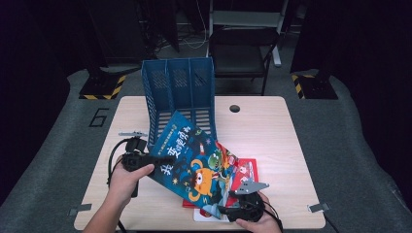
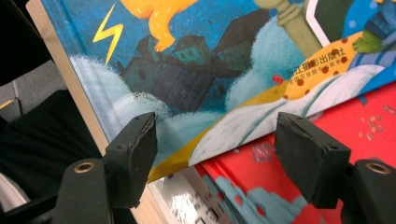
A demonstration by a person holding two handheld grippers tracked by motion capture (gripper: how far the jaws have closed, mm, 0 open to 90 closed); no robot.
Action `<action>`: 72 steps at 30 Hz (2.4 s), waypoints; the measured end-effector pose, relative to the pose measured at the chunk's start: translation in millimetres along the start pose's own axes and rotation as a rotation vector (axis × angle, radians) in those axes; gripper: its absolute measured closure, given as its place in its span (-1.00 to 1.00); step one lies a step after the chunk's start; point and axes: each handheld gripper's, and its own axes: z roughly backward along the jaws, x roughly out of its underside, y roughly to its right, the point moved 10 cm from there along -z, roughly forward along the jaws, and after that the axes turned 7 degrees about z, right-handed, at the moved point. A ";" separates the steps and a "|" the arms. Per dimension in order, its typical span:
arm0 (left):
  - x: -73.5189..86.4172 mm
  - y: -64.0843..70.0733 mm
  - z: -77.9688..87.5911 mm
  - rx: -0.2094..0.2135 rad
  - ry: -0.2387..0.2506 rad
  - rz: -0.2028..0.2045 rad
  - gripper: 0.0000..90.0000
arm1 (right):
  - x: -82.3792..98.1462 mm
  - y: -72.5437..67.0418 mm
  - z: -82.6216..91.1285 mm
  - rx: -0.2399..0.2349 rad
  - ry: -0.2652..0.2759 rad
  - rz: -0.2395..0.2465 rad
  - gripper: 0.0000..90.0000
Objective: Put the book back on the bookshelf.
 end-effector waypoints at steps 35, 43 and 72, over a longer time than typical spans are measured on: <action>-40.8 0.3 4.8 -0.052 0.001 -0.033 0.59 | -18.4 -0.5 -23.9 0.078 0.007 0.086 -0.05; -46.1 7.7 7.8 -0.055 -0.009 -0.035 0.56 | -25.3 -1.3 -31.8 0.074 0.008 0.077 -0.07; -40.9 26.4 12.5 -0.113 -0.027 -0.060 0.72 | -24.4 -2.4 -31.5 0.075 0.043 0.040 -0.06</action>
